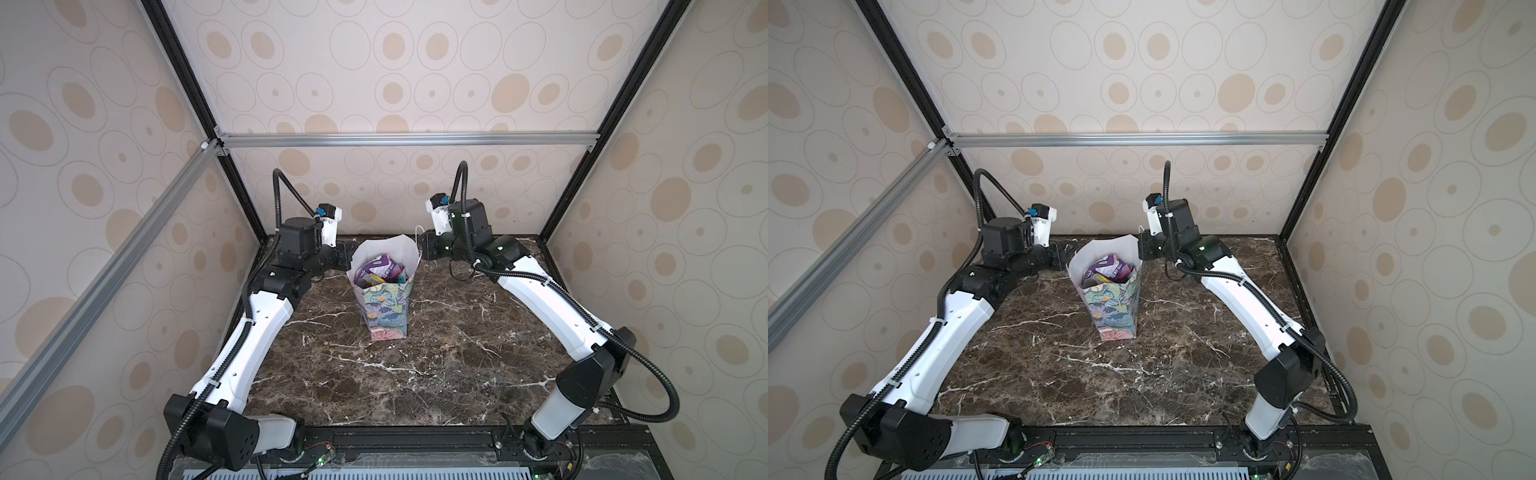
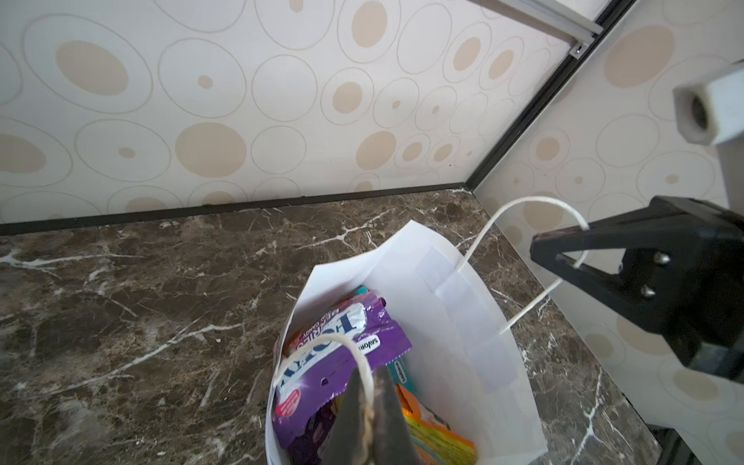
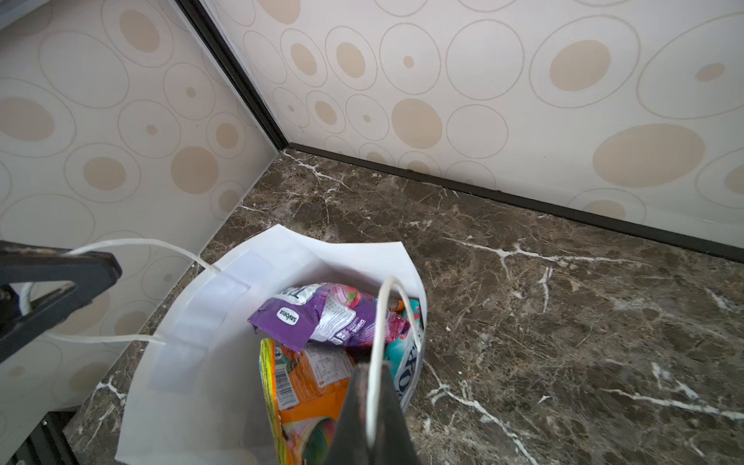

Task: Place the snacks into the paper bag
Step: Move the paper bag to the top-center of the table, then reset both arms

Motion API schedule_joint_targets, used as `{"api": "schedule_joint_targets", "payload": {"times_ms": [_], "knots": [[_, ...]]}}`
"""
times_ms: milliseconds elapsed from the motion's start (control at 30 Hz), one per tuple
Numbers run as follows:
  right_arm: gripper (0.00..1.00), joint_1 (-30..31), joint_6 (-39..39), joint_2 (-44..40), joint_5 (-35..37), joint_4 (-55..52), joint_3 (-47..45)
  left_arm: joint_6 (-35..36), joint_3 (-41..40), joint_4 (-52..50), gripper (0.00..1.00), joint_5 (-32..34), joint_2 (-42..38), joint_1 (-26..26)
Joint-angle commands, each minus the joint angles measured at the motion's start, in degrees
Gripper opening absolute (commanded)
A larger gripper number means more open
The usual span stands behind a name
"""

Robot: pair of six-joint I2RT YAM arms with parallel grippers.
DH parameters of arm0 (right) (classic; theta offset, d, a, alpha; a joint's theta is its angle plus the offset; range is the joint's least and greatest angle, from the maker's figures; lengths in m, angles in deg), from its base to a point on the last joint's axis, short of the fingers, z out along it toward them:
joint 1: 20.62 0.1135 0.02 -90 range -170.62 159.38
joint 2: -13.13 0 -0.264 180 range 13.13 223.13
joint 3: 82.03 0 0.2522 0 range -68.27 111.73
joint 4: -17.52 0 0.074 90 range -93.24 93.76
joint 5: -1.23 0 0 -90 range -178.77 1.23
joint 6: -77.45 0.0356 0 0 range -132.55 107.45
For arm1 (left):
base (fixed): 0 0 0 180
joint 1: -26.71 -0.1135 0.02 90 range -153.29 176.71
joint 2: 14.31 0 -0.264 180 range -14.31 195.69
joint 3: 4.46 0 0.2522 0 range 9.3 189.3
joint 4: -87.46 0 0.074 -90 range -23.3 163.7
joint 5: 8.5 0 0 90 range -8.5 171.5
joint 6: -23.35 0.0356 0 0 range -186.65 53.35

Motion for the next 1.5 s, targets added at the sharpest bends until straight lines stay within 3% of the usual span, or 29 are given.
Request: {"api": "schedule_joint_targets", "payload": {"times_ms": [0, 233, 367, 533, 667, 733, 767, 833, 933, 967, 1067, 1167, 1300, 1467], "knots": [[0.0, 0.7, -1.3, 2.0, 0.6, 0.4, 4.7, 2.4, 6.4, 0.3, 0.0, 0.9, 2.6, 0.1], [0.0, 1.7, -3.6, 11.5, -5.6, 0.8, 18.4, 4.3, 21.2, -0.7, 0.0, -1.4, 11.2, 0.0], [0.0, 2.6, -4.5, 17.8, -7.3, -0.8, 28.1, 5.9, 27.6, -2.6, 0.0, 0.6, 15.4, 0.1], [0.0, 3.8, -4.7, 20.7, -8.2, 0.8, 29.8, 7.5, 26.7, -3.2, 0.0, 3.9, 16.1, 0.1], [0.0, 4.4, -5.0, 22.0, -8.3, 1.0, 30.5, 8.1, 23.0, -2.6, 0.0, 10.5, 14.0, -0.5], [0.0, 4.5, -5.2, 21.9, -8.1, 1.1, 30.1, 7.6, 21.1, -2.0, 0.0, 10.1, 13.4, -1.0], [0.05, 4.6, -5.5, 21.8, -7.9, 0.9, 29.8, 7.5, 20.3, -1.9, 0.01, 10.0, 13.3, -1.1], [0.14, 4.6, -5.9, 21.5, -7.4, 0.8, 29.5, 7.3, 18.9, -1.7, 0.16, 10.6, 13.2, -1.3], [0.33, 4.6, -6.3, 21.1, -7.1, -0.1, 30.0, 7.2, 18.5, -1.9, 0.25, 11.3, 14.0, -1.7], [0.38, 4.5, -6.5, 20.8, -7.1, -0.5, 30.1, 7.2, 19.2, -2.6, 0.38, 12.0, 14.5, -1.7], [0.47, 4.6, -6.9, 19.1, -6.7, -1.6, 29.8, 7.8, 21.3, -4.1, 0.44, 13.8, 15.0, -1.7], [0.55, 4.6, -8.0, 16.0, -3.5, -2.2, 28.3, 8.2, 23.1, -5.3, 0.77, 17.3, 13.6, -1.8], [0.65, 4.1, -9.5, 9.8, 3.9, -1.2, 21.8, 8.7, 24.1, -6.9, 1.0, 24.2, 9.5, -1.8], [0.72, 1.1, -8.5, -2.7, 8.5, 3.6, 6.9, 9.7, 20.4, -4.8, 1.0, 32.7, 1.9, -2.7]]}}
